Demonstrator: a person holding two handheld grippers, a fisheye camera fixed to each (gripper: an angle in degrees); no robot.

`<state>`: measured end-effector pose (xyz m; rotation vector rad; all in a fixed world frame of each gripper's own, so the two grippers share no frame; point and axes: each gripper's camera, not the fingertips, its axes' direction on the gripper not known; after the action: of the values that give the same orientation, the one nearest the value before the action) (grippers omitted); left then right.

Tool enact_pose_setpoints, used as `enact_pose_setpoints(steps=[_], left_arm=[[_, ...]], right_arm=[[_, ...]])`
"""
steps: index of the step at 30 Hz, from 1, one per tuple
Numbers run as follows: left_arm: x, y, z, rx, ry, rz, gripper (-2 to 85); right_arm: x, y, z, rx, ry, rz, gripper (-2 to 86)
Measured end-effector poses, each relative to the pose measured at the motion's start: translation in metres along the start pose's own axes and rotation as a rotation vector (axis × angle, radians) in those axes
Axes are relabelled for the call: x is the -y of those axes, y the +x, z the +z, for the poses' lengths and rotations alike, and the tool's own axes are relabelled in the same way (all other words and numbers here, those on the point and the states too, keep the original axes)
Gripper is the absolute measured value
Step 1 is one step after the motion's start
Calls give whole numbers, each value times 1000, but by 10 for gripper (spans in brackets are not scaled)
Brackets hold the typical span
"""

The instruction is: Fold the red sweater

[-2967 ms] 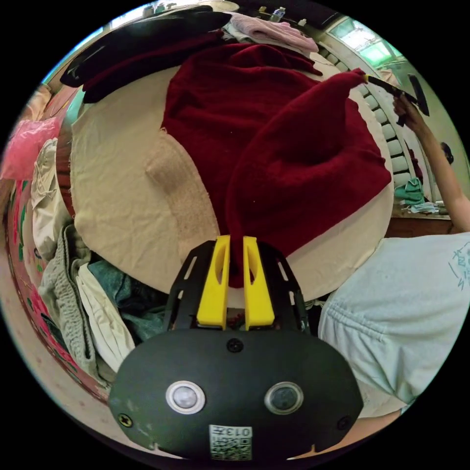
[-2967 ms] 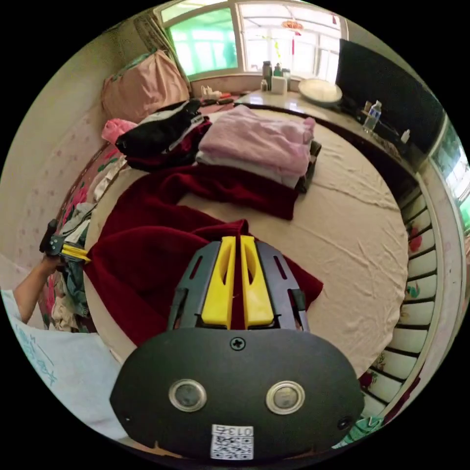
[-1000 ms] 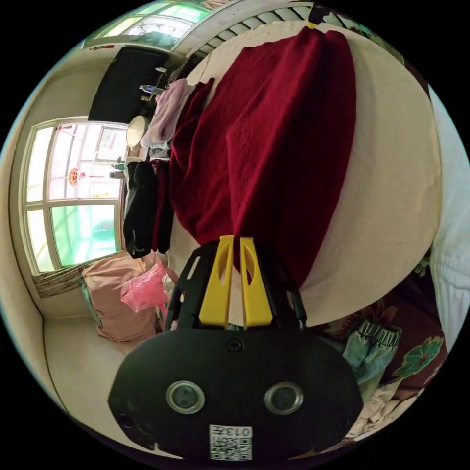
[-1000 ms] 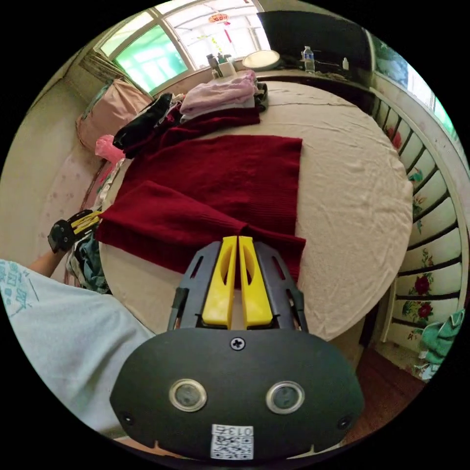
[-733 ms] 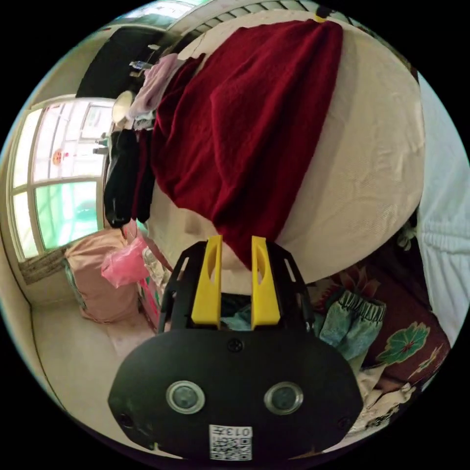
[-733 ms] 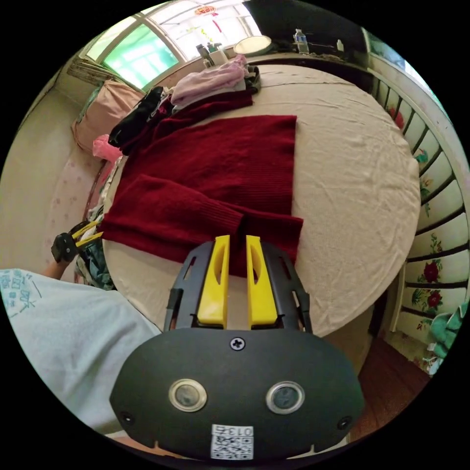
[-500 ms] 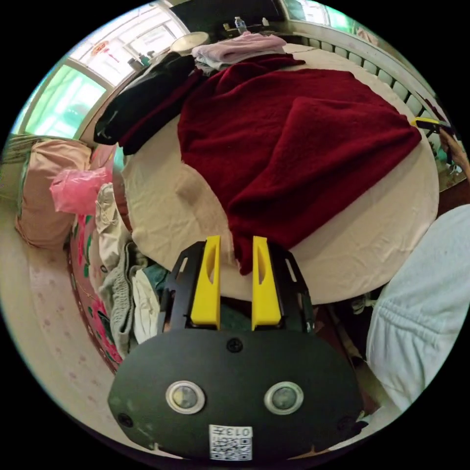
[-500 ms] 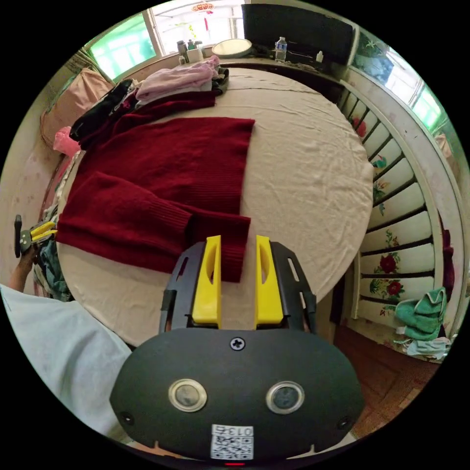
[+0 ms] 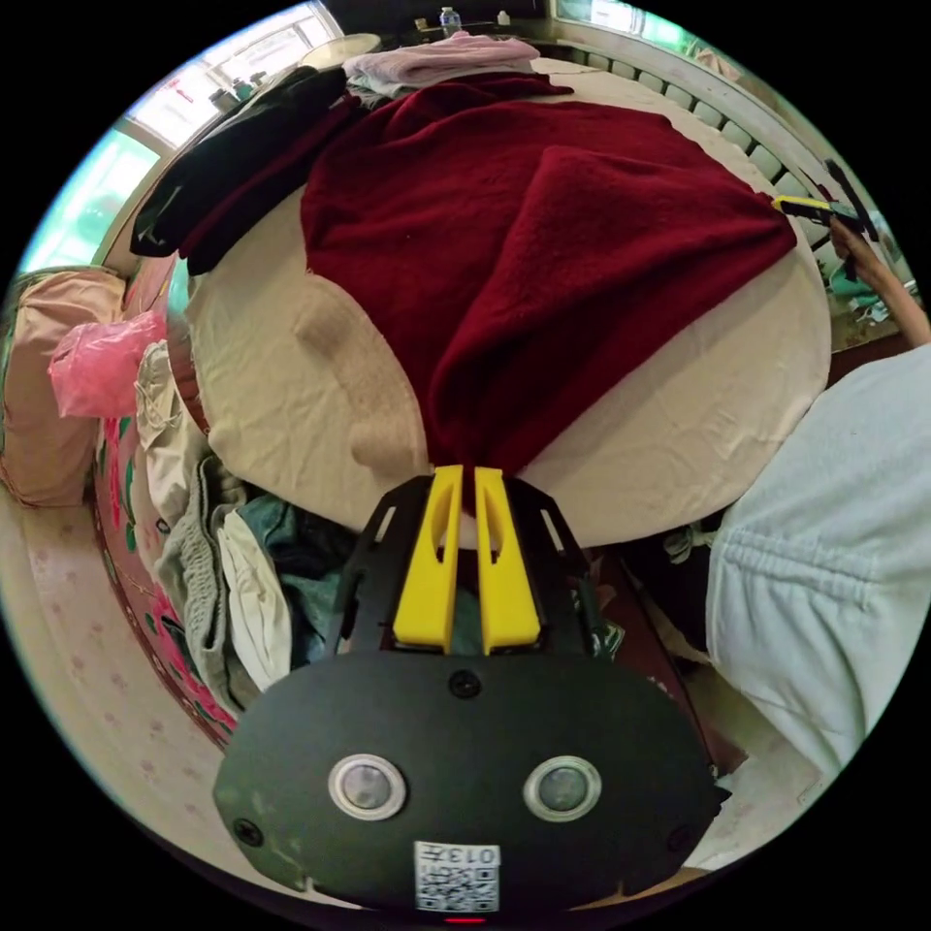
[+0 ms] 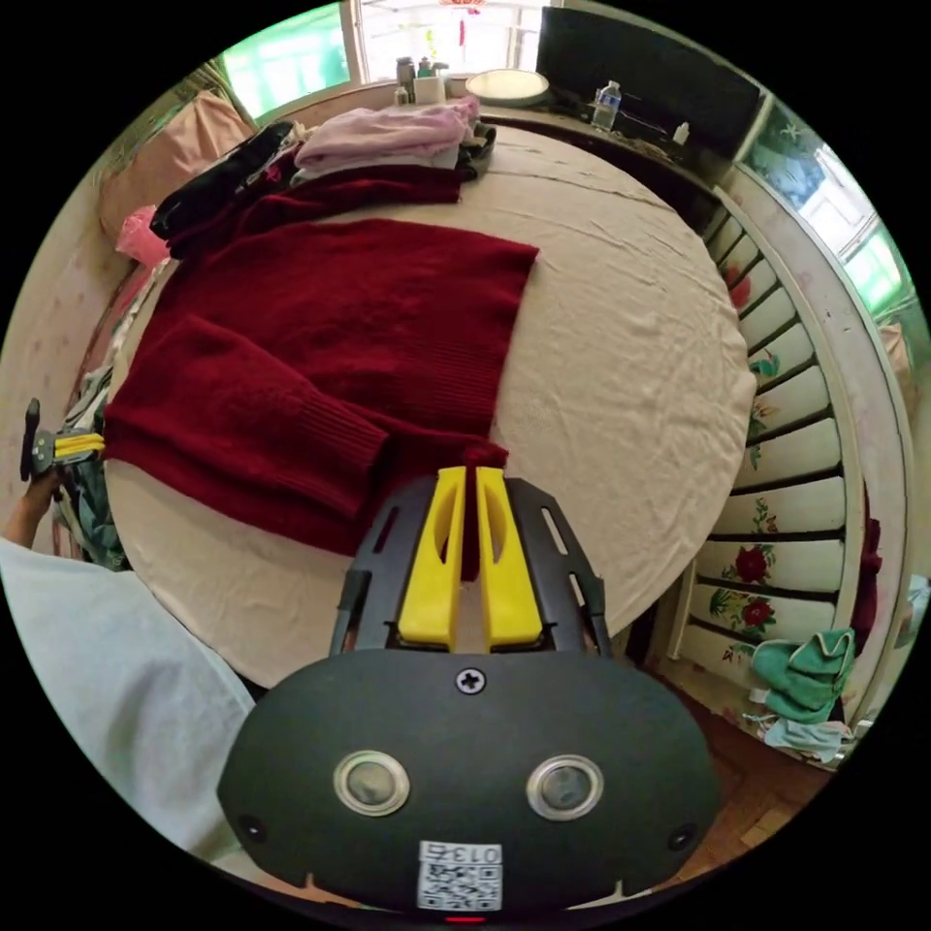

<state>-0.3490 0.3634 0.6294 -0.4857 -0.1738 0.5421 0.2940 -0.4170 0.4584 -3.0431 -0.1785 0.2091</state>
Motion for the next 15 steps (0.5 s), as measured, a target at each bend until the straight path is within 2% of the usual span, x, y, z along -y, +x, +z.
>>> enact_pose_setpoints(steps=[5, 8, 10, 13, 15], left_arm=[[-26, -37, -32, -102, 73, -6, 12], [-43, -68, -42, -90, 47, -62, 16], [-43, -83, -58, -53, 113, -117, 15], [-4, -75, -72, 4, 215, -62, 10], [32, -61, -64, -4, 223, -2, 5]], right_arm=[[-3, -24, -23, -67, 54, -73, 52], [-1, -33, -21, -122, 67, -50, 62], [1, -36, -27, -117, 109, -30, 60], [8, -60, -35, -104, 225, -77, 48], [23, -88, -12, -20, 163, -199, 37]])
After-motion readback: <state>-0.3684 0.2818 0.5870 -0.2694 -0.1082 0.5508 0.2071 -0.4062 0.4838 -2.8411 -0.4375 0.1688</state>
